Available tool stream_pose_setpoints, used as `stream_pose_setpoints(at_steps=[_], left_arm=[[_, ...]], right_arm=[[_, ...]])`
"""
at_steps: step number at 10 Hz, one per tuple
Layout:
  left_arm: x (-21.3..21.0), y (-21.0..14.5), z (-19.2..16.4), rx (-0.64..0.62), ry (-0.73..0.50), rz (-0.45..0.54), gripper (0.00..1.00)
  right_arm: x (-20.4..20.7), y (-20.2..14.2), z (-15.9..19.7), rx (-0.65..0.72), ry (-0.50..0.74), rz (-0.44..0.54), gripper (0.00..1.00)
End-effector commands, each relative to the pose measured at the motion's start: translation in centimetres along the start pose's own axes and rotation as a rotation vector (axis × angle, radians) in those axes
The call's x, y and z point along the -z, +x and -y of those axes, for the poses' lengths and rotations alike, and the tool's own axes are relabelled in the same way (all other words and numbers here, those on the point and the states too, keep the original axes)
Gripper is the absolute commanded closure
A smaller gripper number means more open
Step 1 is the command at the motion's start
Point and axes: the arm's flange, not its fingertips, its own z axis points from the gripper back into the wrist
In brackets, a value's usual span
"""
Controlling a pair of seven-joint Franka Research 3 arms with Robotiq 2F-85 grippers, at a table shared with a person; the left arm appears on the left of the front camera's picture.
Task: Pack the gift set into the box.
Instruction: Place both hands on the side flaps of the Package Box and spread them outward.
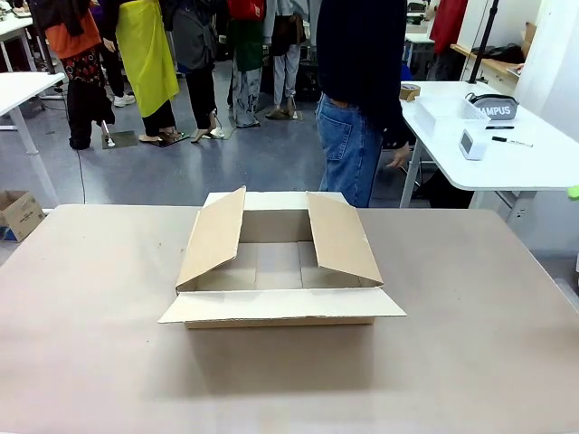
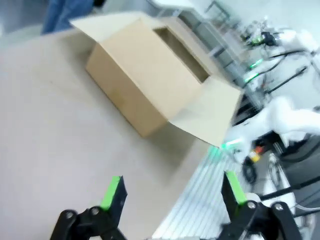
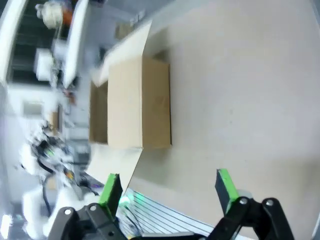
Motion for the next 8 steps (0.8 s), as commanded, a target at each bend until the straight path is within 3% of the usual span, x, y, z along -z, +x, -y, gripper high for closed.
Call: stream_pose_setpoints(at_steps=[1,2,3,4,8], left_arm=[[-3.0,-2.4,-6.2,-0.197,-0.135,0.183,0.00],[-3.1,-4.0,-7.6,-0.220,-0.173,0.281,0.00],[-2.8,-4.9,-8.3,-0.236,-0.088,0.325,0.00],[-4.0,-5.8,-5.5,-0.188,-0.127,0.202,0.00],[-4.0,-5.8,-5.5,-0.188,-0.127,0.202,0.00]], right_arm=[[1.5,1.9,5.0,0.141,0.114,0.045,0.00],[2.1,2.1,7.5,0.205,0.170,0.060,0.00],[-0.3,0.1,3.6,0.109,0.043,0.038,0.00],[-0.3,0.1,3.6,0.109,0.043,0.038,0.00],[0.3,0.5,3.7,0.125,0.032,0.030,0.00]])
